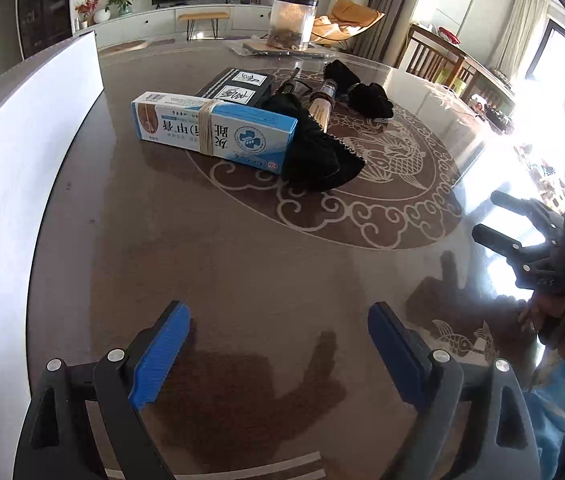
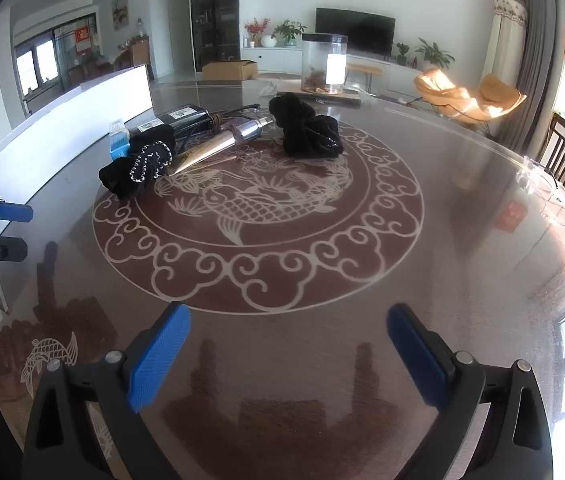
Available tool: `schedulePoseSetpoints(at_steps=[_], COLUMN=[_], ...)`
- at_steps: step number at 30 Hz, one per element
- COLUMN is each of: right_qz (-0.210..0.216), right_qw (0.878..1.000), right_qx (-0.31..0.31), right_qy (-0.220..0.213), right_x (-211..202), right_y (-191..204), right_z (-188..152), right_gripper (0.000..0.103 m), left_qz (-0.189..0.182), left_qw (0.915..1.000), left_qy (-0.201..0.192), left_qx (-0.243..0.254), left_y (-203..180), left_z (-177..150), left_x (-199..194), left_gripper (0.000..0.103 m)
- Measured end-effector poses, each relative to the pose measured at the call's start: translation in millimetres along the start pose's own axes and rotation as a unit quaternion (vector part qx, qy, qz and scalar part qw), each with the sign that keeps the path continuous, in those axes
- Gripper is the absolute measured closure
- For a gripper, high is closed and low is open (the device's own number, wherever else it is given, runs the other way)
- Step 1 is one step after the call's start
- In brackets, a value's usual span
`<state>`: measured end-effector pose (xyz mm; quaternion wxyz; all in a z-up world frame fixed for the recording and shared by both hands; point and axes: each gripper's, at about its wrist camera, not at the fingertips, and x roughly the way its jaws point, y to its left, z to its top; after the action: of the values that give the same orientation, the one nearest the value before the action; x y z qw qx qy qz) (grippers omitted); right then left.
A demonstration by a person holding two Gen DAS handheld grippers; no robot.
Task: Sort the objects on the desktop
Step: 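Withdraw both grippers from the box back over the table, then grasp the blue-and-white ointment box with the left gripper while the right grasps the black velvet pouch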
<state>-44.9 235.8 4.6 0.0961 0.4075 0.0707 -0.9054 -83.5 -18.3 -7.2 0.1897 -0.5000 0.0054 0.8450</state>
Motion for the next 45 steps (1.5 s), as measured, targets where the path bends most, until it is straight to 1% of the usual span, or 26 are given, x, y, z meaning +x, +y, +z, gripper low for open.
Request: schedulePoseSetpoints(at_steps=[1, 2, 4, 6, 8, 9, 10, 14, 20, 42, 44, 45], right_qz=[-0.001, -0.001, 0.001, 0.005, 0.009, 0.010, 0.010, 0.011, 0.020, 0.020, 0.023, 0.031], right_qw=[1.000, 1.000, 1.000, 0.999, 0.999, 0.999, 0.999, 0.999, 0.999, 0.999, 0.998, 0.997], right_qx=[-0.005, -0.010, -0.015, -0.015, -0.011, -0.007, -0.004, -0.001, 0.007, 0.007, 0.002, -0.008], right_qy=[0.004, 0.008, 0.018, 0.030, 0.041, 0.042, 0.042, 0.044, 0.048, 0.048, 0.053, 0.065], right_x=[1.7, 3.6, 7.9, 12.8, 17.5, 18.1, 18.3, 18.3, 19.7, 19.7, 24.5, 30.5], right_y=[2.3, 4.3, 6.1, 5.9, 4.2, 2.9, 1.8, 0.3, -2.2, -2.6, -3.7, -4.8], right_z=[0.2, 0.3, -0.5, -0.5, -0.4, -0.9, -1.0, -2.1, -2.2, -2.3, 3.6, 11.6], right_gripper=[0.000, 0.000, 0.000, 0.000, 0.000, 0.000, 0.000, 0.000, 0.000, 0.000, 0.000, 0.000], left_qz=[-0.001, 0.002, 0.018, 0.040, 0.071, 0.069, 0.071, 0.085, 0.096, 0.102, 0.102, 0.101], left_qw=[0.9998, 0.9995, 0.9995, 0.9983, 0.9954, 0.9953, 0.9953, 0.9951, 0.9946, 0.9939, 0.9939, 0.9939], left_qy=[-0.017, -0.029, -0.018, -0.017, -0.019, -0.031, -0.035, -0.035, -0.037, -0.042, -0.042, -0.042], left_qx=[-0.001, 0.006, 0.018, 0.038, 0.061, 0.061, 0.055, 0.037, 0.018, 0.011, 0.011, 0.012], left_y=[1.3, 0.0, -3.4, -8.7, -13.7, -12.5, -8.5, -1.9, 11.6, 11.8, 11.8, 11.7], left_z=[-2.1, -2.5, 0.0, 2.8, 3.3, 3.0, 5.2, 16.3, 33.9, 31.7, 31.8, 31.8], left_x=[0.5, -1.1, 4.8, 9.6, 17.0, 17.3, 18.9, 22.3, 31.5, 32.2, 32.3, 32.5], left_gripper=[0.010, 0.009, 0.009, 0.007, 0.000, 0.000, 0.000, 0.000, 0.000, 0.000, 0.000, 0.000])
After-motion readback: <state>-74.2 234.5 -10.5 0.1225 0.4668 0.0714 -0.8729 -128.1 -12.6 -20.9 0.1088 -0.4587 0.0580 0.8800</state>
